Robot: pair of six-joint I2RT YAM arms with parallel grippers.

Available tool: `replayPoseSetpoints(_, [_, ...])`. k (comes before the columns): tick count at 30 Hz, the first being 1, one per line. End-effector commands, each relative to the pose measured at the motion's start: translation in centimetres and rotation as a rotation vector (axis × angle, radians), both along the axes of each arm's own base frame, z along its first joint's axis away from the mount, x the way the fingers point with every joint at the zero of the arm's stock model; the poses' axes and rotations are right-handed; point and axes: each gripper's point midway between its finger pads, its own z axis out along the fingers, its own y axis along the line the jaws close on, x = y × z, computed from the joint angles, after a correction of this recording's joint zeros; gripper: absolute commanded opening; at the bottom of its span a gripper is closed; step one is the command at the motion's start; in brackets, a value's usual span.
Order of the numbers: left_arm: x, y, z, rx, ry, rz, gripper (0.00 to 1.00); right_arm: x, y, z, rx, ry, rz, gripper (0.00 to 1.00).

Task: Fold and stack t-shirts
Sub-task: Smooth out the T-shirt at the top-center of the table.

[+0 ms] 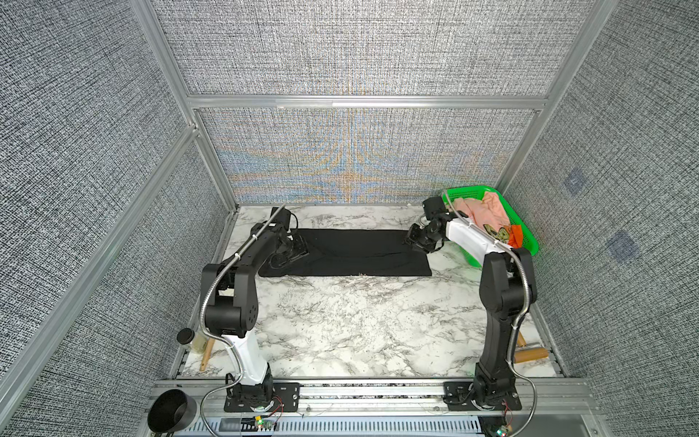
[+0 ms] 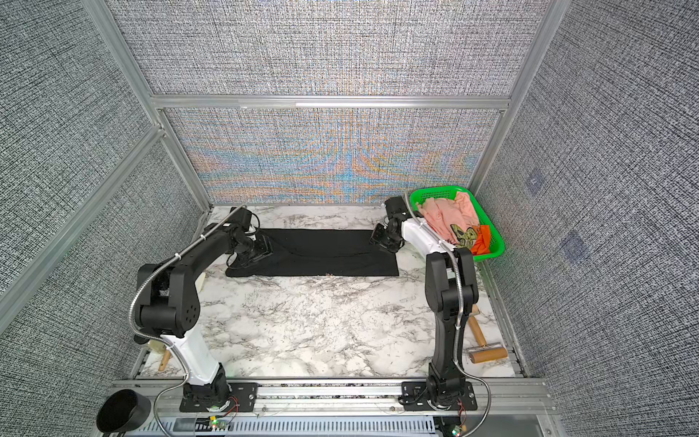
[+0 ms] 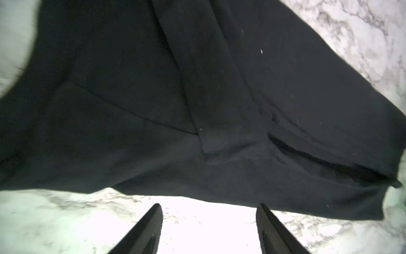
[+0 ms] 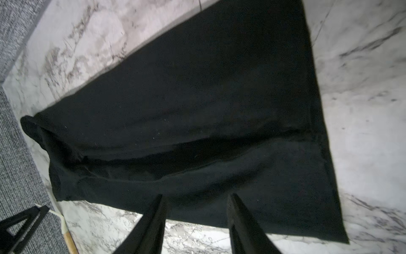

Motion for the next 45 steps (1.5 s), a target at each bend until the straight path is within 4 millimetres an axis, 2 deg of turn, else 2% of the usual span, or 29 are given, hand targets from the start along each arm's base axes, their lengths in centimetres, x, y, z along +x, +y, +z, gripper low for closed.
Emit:
replayPoseSetpoints(1, [1.1,-1.6,0.1,-0.096,-0.034,-0.008,0.71,-0.7,1.3,0.3,0.020,-0.039,0.081,0.51])
replayPoseSetpoints(6, [2.0,-2.5,-0.8,-0.143,-0.018,-0.021,0.71,-2.7,2.2,-1.2,0.027,0.002,0.130,0.51])
replayPoseSetpoints(10, [2.8,-2.8,-1.4,-0.149,-0.012,-0.035,0.71,-2.9,3.1,-2.5,0.049,0.023,0.143,0.52])
replayPoseSetpoints(12, [3.2,-2.9,-1.3,-0.148,-0.007,-0.045,0.71,-2.5,3.6,-2.8,0.061,0.022,0.150,0.52])
replayPoseSetpoints(14, [3.4,-3.1,-2.4,-0.153,0.024,-0.048,0.71,-1.9,3.9,-3.1,0.063,0.020,0.153,0.52])
replayPoseSetpoints(19, [4.7,-3.2,-2.3,-0.158,0.006,-0.045,0.71,-0.8,5.0,-4.0,0.102,0.039,0.161,0.52])
replayPoseSetpoints(27, [8.4,-3.9,-2.1,-0.174,-0.021,-0.063,0.71,0.5,5.1,-4.6,0.099,0.036,0.156,0.52])
replayPoseSetpoints(33, [10.3,-3.7,-2.4,-0.163,-0.032,-0.067,0.71,1.8,5.3,-4.8,0.105,0.026,0.129,0.52])
replayPoseSetpoints(41, [13.4,-2.0,-0.9,-0.174,-0.107,-0.030,0.71,2.5,4.1,-5.0,0.089,0.032,0.078,0.52])
replayPoseSetpoints(43, [14.1,-1.6,-0.2,-0.171,-0.129,-0.020,0.71,2.7,4.0,-4.9,0.094,0.027,0.077,0.52])
replayPoseSetpoints(45, [14.7,-1.0,1.3,-0.158,-0.171,-0.003,0.71,3.0,4.3,-4.2,0.098,0.012,0.096,0.52])
